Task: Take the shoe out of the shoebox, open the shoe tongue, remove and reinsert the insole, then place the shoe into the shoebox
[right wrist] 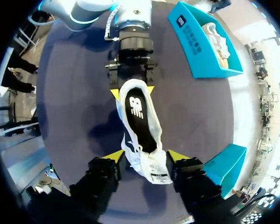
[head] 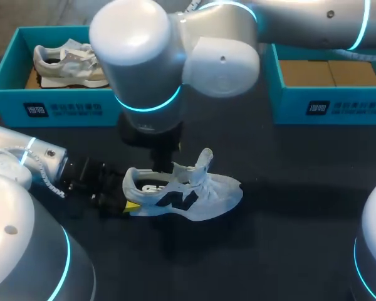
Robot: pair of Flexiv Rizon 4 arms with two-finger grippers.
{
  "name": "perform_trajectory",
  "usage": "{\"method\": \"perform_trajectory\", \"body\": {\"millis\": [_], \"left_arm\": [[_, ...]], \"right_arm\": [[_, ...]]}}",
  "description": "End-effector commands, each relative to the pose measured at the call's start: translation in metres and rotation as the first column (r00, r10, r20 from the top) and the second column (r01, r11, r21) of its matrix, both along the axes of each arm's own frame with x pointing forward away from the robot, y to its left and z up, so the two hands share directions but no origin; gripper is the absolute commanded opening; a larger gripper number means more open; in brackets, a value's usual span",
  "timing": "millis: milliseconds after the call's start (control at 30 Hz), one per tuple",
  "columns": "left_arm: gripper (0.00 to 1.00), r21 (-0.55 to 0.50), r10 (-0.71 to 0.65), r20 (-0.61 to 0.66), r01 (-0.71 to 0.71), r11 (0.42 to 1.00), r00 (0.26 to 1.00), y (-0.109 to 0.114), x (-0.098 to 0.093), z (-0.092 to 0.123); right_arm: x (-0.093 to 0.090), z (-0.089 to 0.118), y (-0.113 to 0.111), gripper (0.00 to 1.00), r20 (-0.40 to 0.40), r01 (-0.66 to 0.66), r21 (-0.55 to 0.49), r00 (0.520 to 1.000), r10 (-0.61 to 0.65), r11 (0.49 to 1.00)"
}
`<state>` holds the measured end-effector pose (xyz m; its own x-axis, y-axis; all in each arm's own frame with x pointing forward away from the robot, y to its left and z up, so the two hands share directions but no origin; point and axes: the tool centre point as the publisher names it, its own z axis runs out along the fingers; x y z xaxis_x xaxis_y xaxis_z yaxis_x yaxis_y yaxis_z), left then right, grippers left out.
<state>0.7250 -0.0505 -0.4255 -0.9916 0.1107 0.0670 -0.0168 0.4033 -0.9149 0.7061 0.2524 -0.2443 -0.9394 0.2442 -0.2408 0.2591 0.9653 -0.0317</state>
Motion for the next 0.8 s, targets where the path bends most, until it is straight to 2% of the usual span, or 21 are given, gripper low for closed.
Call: {"method": "perform_trajectory", "body": {"millis": [33,433,800], "left_arm": [[0.0,0.002,0.001,0.0,-0.001,1.0,1.0,-0.002,0.002,-0.007],[0.0,0.002,0.001,0.0,-0.001,1.0,1.0,-0.002,0.002,-0.007],[0.0,0.002,0.001,0.0,-0.001,1.0,1.0,-0.002,0.002,-0.007]], "right_arm": [[0.0,-0.001,0.004,0.0,-0.001,0.003,-0.01,1.0,-0.003,1.0],[0.0,-0.001,0.004,0.0,-0.001,0.003,-0.01,1.0,-0.003,1.0],[0.019,-0.035,0.023,0.0,-0.04,-0.077,0.008,0.996,0.077,0.997]]}}
